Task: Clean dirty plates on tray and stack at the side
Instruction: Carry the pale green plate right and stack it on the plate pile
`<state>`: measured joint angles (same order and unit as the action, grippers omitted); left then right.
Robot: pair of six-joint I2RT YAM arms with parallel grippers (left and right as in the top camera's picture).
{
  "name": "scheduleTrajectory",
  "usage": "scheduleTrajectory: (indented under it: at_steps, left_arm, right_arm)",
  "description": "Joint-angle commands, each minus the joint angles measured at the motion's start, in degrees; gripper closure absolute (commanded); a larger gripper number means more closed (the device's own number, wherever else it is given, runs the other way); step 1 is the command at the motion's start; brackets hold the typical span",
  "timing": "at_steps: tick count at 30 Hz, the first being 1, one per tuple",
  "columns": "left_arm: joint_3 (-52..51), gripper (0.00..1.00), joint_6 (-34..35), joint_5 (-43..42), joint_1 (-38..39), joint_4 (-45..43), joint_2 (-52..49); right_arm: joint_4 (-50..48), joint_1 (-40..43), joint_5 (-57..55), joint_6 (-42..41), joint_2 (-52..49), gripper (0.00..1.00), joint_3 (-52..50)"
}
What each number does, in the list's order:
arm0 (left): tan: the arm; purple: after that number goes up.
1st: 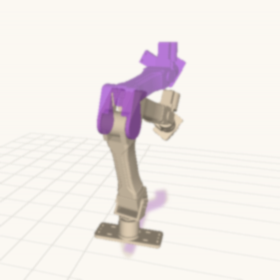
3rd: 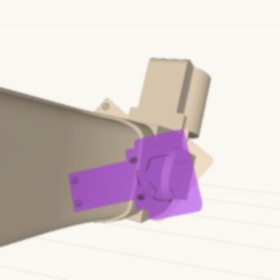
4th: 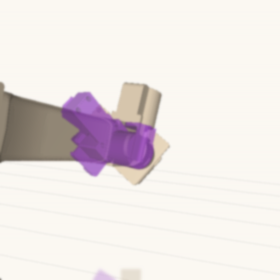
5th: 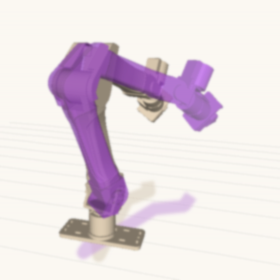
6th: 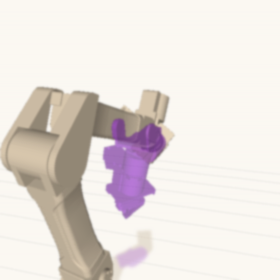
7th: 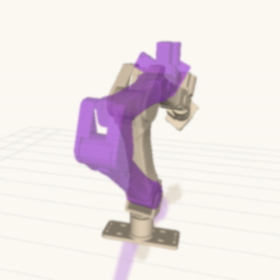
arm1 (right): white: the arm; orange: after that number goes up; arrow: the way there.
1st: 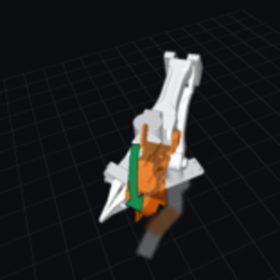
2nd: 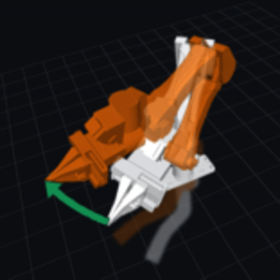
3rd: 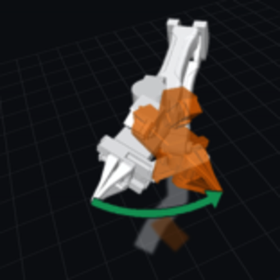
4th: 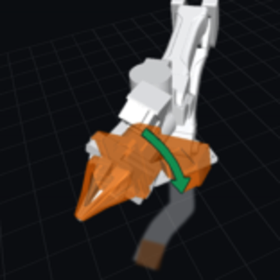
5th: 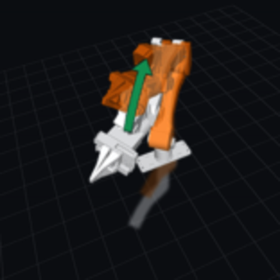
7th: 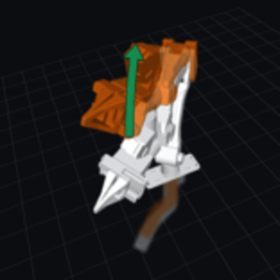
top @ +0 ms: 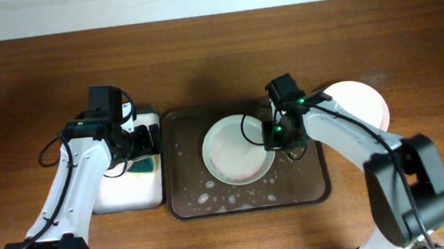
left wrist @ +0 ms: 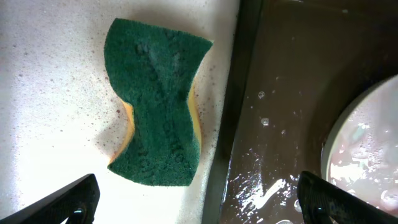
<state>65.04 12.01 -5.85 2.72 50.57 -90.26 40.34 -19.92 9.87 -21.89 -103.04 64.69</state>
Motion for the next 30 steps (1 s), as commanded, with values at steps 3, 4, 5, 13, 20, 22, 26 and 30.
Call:
scheduleTrajectory:
  at_steps: [3,4,5,13,20,22,26,30]
  left_arm:
    - [0.6,0.01,0.8,-0.8,0.2,0.0,0.3]
    - [0.6,0.01,0.7,-0.8,0.2,0.0,0.3]
    - [0.6,0.01,0.7,-0.8,0.2,-0.1,0.3]
    - [0.6,0.01,0.8,-0.8,0.2,-0.6,0.3]
    - [0.6,0.01,0.8,-0.8,0.2,-0.8,0.3]
    - [0.6,0.01,0.8,-0.8,0.2,-0.8,0.3]
    - [0.6,0.0,0.7,-0.8,0.2,-0.8,0.3]
    - [0.6,0.0,0.7,-0.8,0.2,-0.8,0.3]
  right_arm:
    - [1.0,0.0,-9.6,2.6,10.8,0.96,2.1]
    - [1.5,0.1,-12.0,2.6,12.0,0.96,2.1]
    - [1.9,0.0,-13.8,3.0,13.2,0.96,2.1]
    - [6.5,-1.2,-35.2,5.6,22.1,0.96,2.1]
    - [5.7,-20.0,-71.0,5.6,22.2,0.96,2.1]
    - [5.4,-24.1,-73.3,5.5,22.2,0.96,2.1]
    - [5.3,-26.6,-76.2,5.5,22.2,0.96,2.1]
    - [5.1,-26.6,-76.2,5.5,22.2,0.96,2.1]
